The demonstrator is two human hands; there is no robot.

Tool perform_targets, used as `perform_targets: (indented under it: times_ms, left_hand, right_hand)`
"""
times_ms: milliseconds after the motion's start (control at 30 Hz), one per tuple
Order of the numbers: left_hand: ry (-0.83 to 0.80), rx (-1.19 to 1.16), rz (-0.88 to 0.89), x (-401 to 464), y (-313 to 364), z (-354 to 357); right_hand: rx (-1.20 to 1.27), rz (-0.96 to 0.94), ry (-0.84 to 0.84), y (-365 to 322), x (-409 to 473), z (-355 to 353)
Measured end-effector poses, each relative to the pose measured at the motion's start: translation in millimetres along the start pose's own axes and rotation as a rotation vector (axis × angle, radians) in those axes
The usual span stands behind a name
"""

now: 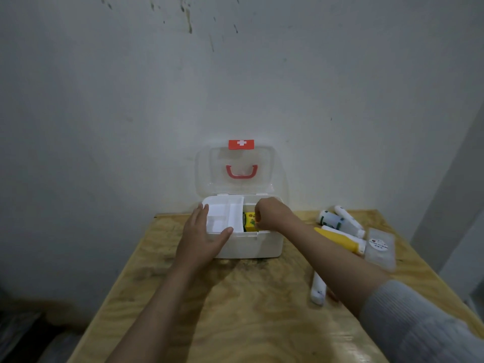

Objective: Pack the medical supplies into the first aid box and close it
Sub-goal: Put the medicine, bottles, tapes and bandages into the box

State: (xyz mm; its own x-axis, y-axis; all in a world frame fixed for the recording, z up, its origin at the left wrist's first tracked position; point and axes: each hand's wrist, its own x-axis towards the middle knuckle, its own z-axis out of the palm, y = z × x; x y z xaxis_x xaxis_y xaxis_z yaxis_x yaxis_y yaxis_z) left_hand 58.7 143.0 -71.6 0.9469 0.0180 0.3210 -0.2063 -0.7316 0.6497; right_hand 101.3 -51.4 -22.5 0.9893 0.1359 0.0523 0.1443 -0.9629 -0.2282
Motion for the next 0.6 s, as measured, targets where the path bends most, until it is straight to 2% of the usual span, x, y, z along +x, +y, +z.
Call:
perform_targets:
  times_ms: [267,367,467,600]
  left_hand:
    - [0.003,0.012,0.000,-1.6,1.8,0.4]
    - [0.004,0.015,-0.008,-1.5,3.2,-0.6]
    - [-0.008,0.015,-0.019,-0.6,2.8,-2.1]
    - [-0.016,-0.017,-0.017,-1.6,4.6,-4.5]
  right_hand:
    - [0.028,-0.056,-0.045,4.4,2.5,2.0]
    - [0.033,-0.047,0.007,4.7,3.4,6.2]
    - [0.196,-0.025,0.219,4.8,-3.8,3.8]
    - [0.500,-0.090,0.691,12.5,-32.1,-9.7]
